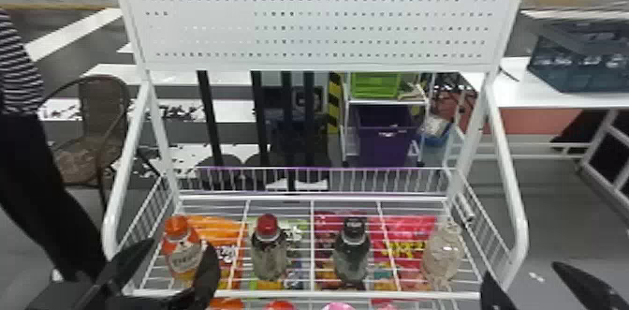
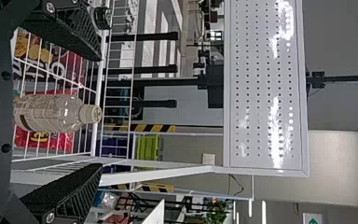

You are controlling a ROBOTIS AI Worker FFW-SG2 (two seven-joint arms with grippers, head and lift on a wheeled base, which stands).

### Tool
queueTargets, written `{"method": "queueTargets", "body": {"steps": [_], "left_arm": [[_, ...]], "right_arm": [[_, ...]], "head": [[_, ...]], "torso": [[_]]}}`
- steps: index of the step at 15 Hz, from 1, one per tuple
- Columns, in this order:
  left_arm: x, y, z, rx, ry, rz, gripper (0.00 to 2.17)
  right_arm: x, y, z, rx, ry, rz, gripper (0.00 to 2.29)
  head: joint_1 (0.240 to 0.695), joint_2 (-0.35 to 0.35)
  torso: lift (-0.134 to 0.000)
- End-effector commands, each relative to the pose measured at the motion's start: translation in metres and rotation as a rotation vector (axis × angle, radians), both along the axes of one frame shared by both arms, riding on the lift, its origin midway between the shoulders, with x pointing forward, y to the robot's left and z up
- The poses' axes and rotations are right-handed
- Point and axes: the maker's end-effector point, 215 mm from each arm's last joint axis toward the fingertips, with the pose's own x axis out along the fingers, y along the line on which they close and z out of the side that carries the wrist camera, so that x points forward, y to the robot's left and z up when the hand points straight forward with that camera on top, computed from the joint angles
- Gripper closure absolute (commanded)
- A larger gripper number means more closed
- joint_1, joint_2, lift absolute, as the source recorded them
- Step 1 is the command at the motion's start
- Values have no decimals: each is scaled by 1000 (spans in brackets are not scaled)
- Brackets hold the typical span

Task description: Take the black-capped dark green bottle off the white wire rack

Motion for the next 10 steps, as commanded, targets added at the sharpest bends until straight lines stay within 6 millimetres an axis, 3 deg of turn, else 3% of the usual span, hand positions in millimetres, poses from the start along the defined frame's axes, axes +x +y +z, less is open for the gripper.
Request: {"method": "queueTargets", "body": {"steps": [1,10], "left_arm": [[0,-1,2,-1,-3,-1,147],[-3,-3,6,-3,-8,-8,144]], "right_arm": [[-2,-1,-1,1,3,-2,90],[-6,-2,-1,6,2,-4,90]], "head": [[499,0],[499,0]], "torso": [[0],[0]]}}
